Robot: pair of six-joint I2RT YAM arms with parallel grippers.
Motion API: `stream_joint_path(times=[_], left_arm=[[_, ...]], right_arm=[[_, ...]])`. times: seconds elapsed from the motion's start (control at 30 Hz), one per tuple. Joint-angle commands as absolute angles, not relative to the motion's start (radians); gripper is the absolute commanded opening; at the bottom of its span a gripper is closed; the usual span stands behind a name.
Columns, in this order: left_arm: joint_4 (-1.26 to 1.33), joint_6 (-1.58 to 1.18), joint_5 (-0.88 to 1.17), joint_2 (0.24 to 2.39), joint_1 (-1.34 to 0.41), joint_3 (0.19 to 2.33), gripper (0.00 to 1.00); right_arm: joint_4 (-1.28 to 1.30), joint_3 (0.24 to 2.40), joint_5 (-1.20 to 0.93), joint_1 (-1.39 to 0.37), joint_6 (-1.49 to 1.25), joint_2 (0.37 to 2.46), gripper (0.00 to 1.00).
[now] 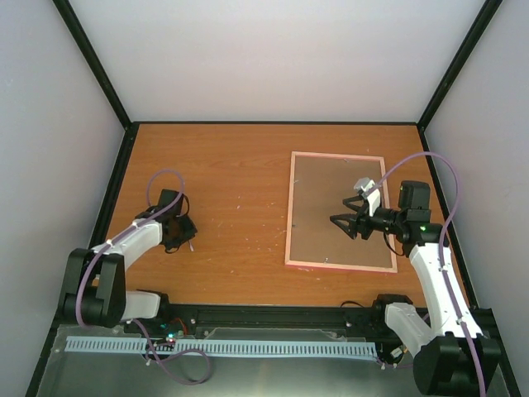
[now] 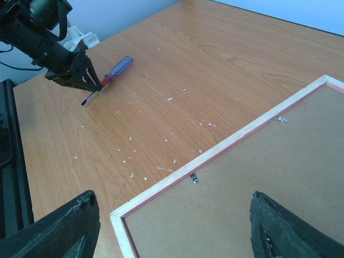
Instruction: Take the photo out of the frame
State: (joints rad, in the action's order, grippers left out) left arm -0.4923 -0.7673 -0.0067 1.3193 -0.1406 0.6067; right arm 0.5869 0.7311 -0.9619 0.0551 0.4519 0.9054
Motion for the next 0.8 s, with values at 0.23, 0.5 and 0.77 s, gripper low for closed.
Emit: stream_joint_path(times=[0.23, 0.5, 0.77], left_arm=[[-0.431, -0.756, -0.025, 1.311, -0.168, 0.582, 0.17], [-0.387, -0.765, -0.019, 1.350, -0.215, 0.558, 0.07], [-0.382, -0.759, -0.056, 1.270, -0.386, 0.599, 0.01]], right_arm=[[0.589, 0.723, -0.969, 0.052, 0.465, 0.890, 0.75], [0.594, 0.728, -0.978, 0.052, 0.466, 0.915, 0.75], [0.586, 0.731, -0.963, 0.052, 0.453, 0.921, 0.75]])
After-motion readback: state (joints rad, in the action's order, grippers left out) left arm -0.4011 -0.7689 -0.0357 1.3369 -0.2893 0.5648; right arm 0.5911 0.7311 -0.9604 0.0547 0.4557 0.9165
